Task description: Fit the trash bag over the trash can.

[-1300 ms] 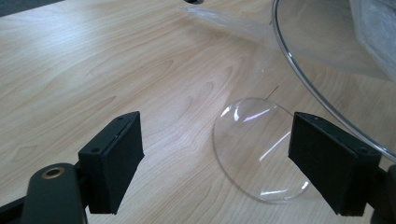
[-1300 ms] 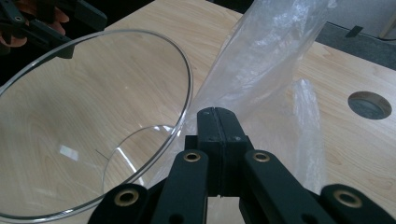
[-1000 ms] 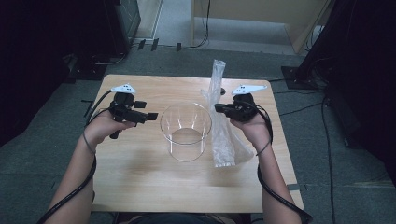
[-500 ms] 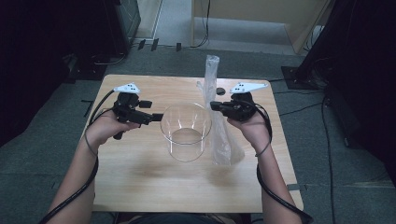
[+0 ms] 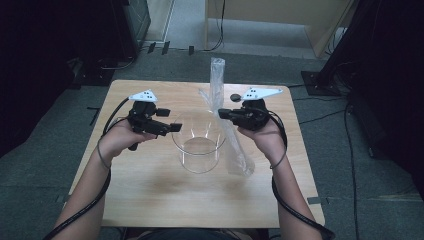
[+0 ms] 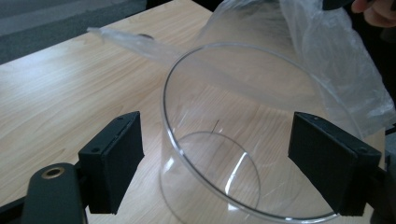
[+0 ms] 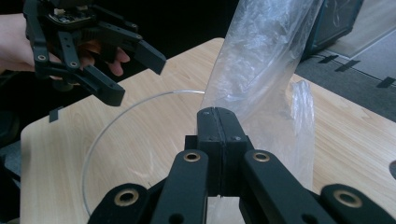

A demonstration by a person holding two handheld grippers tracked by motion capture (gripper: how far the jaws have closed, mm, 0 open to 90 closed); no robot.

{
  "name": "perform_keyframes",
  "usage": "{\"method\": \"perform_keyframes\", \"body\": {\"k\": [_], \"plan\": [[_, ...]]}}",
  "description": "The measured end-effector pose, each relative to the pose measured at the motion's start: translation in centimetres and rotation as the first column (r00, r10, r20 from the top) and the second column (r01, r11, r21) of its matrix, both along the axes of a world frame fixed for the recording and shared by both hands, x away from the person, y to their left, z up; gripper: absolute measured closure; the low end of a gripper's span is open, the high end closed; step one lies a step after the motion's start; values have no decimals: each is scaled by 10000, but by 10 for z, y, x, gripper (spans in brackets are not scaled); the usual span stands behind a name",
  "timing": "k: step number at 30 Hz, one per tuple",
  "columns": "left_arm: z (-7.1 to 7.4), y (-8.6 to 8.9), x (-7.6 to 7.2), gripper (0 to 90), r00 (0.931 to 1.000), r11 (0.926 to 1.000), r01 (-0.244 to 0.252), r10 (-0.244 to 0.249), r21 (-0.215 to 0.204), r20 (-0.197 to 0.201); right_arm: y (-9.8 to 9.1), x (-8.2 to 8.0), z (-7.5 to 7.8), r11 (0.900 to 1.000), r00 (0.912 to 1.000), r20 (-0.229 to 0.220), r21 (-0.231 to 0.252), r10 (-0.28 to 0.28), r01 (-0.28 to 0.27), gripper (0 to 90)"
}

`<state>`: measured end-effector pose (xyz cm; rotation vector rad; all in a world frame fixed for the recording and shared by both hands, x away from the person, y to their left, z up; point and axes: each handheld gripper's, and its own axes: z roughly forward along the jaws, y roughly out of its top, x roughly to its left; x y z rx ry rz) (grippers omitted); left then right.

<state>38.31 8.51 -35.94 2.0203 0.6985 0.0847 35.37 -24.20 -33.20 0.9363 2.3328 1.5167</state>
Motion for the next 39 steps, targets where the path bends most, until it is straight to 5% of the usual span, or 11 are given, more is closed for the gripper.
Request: {"method": "perform_keyframes", "body": {"k": [29, 39], "plan": [[3, -37, -20, 175, 9924, 9917, 1167, -1143, -543, 464, 38, -13, 4, 9946, 9943, 257, -17, 1036, -1036, 900], [1, -44, -21, 175, 9931, 9914, 1085, -1047, -731, 532, 50, -16, 5, 9934, 9924, 466, 115, 1135, -1142, 900]]}}
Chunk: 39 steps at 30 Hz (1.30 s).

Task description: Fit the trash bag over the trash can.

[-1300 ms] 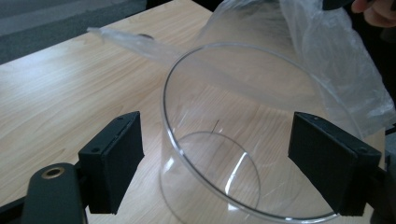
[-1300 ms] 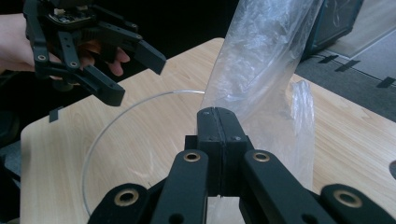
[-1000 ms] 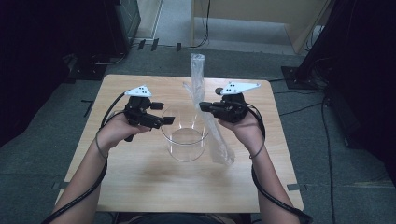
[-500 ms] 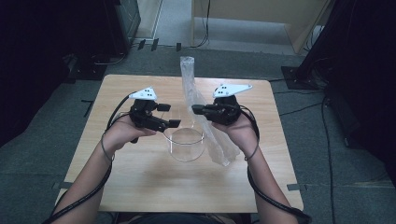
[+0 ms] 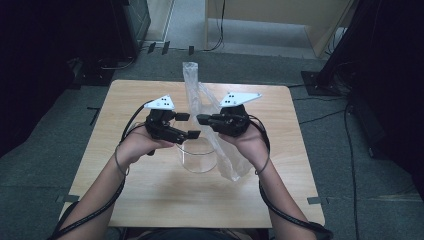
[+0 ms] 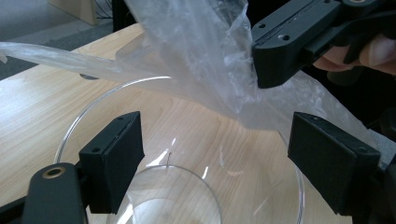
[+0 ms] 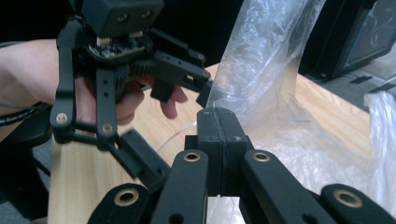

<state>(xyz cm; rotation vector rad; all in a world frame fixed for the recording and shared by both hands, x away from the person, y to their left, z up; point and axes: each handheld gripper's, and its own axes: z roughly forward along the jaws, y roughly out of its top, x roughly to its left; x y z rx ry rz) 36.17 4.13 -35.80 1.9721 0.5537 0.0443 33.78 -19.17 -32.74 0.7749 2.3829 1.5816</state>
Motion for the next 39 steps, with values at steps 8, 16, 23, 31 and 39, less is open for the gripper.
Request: {"method": "perform_keyframes", "body": {"k": [8, 16, 23, 31, 39], "plan": [[-3, -11, -4, 175, 9999, 9995, 45, -41, -319, 103, 10, -5, 3, 9978, 9999, 121, 658, -100, 92, 900], [-4, -9, -5, 480, 9990, 9976, 70, -38, -691, 454, 16, -11, 8, 9904, 9993, -189, 1350, 330, -302, 900], [0, -4, -8, 816, 9960, 9975, 211, -151, -669, 878, 15, -11, 8, 9881, 9990, -232, 1499, 385, -346, 891], [0, 1, -6, 893, 9977, 9981, 370, -340, -502, 584, 7, -7, 7, 9891, 9994, -116, 1443, 330, -310, 797], [7, 11, -5, 894, 9972, 9988, 267, -238, -410, 711, -14, 2, 6, 9934, 9994, 349, 1147, 27, -67, 578]]}}
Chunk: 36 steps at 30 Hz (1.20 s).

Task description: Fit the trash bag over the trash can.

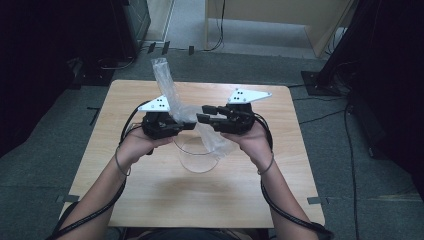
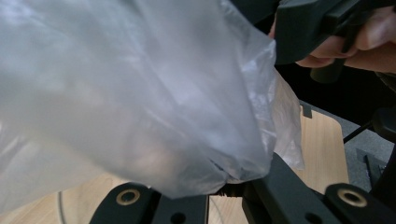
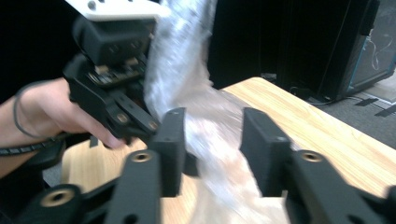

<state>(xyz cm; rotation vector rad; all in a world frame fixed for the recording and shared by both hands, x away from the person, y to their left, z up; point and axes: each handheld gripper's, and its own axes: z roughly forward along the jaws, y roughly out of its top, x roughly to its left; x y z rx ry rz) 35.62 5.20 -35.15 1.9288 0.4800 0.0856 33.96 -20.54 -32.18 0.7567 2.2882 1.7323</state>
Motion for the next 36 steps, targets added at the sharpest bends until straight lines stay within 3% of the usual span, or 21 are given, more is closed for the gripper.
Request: {"method": "perform_keyframes", "body": {"k": [5, 10, 17, 19, 22, 25, 30, 36], "plan": [[7, 5, -2, 893, 9997, 9999, -95, 98, -138, 205, -2, 5, -7, 9995, 9999, -102, -311, 78, -81, 505], [14, 9, -3, 893, 9992, 9995, -147, 158, -294, 359, 6, 8, -18, 9948, 9995, -223, -983, 233, -254, 487], [20, 9, -7, 891, 9984, 9992, -29, 52, -397, 557, 21, 7, -28, 9834, 9984, -248, -1734, 500, -536, 584], [20, 8, -8, 888, 9984, 9992, 11, 12, -412, 571, 25, 6, -31, 9806, 9983, -190, -1876, 545, -571, 659], [20, 7, -8, 880, 9986, 9991, 2, 21, -429, 529, 29, 5, -33, 9820, 9983, -305, -1813, 489, -537, 804], [19, 8, -7, 850, 9990, 9990, -71, 90, -444, 441, 29, 5, -34, 9854, 9971, -604, -1611, 456, -548, 888], [18, 10, -4, 727, 9996, 9990, -196, 204, -405, 176, 21, 8, -33, 9937, 9965, -801, -1075, 230, -316, 897], [15, 12, -2, 657, 9995, 9993, -315, 313, -180, -91, 3, 11, -23, 10000, 9954, -957, -87, -44, 36, 898]]}}
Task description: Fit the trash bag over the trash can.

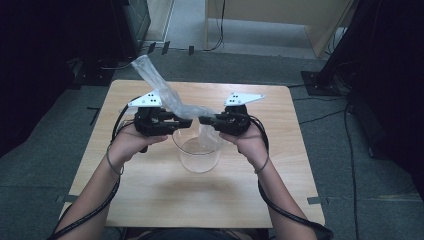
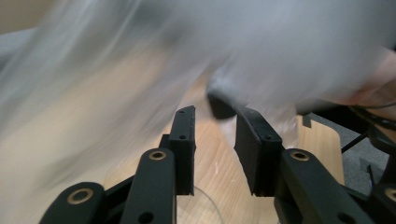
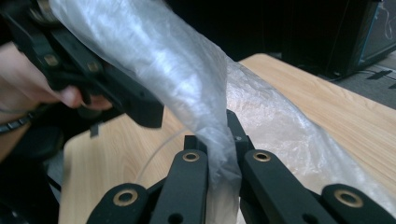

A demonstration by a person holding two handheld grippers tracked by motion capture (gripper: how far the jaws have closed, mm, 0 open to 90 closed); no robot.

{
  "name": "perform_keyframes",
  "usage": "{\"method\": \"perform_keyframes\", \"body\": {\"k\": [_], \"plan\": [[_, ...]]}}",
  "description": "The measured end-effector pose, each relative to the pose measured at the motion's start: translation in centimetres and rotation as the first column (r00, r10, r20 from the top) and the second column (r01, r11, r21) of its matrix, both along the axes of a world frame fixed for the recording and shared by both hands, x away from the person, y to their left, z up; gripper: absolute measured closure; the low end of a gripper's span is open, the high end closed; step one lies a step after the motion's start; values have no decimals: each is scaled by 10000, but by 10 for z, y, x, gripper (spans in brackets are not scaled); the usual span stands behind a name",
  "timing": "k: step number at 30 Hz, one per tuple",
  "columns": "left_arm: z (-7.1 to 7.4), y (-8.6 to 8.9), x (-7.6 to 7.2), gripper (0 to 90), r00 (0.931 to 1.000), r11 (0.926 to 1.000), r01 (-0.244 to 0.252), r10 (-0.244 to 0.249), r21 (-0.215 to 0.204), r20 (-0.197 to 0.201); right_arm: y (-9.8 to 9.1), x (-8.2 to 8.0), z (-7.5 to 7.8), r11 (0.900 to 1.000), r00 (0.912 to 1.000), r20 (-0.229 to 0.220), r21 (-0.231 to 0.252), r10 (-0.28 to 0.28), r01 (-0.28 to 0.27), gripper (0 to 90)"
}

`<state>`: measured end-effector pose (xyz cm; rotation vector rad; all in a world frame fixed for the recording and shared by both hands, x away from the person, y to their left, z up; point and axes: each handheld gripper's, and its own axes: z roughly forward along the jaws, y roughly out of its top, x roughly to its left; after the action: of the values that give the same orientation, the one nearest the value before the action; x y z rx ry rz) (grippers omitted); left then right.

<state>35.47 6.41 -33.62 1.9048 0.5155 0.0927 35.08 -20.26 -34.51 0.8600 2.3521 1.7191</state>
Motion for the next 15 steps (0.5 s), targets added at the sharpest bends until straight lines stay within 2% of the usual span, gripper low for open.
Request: {"method": "perform_keyframes", "body": {"k": [3, 5, 7, 10, 13, 15], "plan": [[-4, 1, 3, 584, 9997, 9994, -238, 240, 262, -64, -6, 0, 5, 9992, 10000, -4, 390, -2, 2, 898], [-7, 2, 7, 520, 9990, 9988, -367, 375, 315, -261, -8, -2, 8, 9978, 9998, 107, 635, 166, -172, 898], [-9, 4, 10, 457, 9978, 9985, -489, 499, 228, -432, -7, -4, 11, 9961, 9991, 148, 787, 392, -403, 897], [-13, 8, 14, 372, 9974, 9984, -549, 556, 155, -463, -3, -7, 15, 9918, 9955, 328, 893, 884, -910, 898], [-14, 11, 16, 343, 9977, 9985, -535, 538, 81, -418, -2, -9, 16, 9875, 9916, 269, 904, 1269, -1288, 898], [-15, 17, 19, 308, 9979, 9982, -582, 579, -113, -295, -1, -9, 15, 9826, 9875, 98, 984, 1573, -1575, 898]]}}
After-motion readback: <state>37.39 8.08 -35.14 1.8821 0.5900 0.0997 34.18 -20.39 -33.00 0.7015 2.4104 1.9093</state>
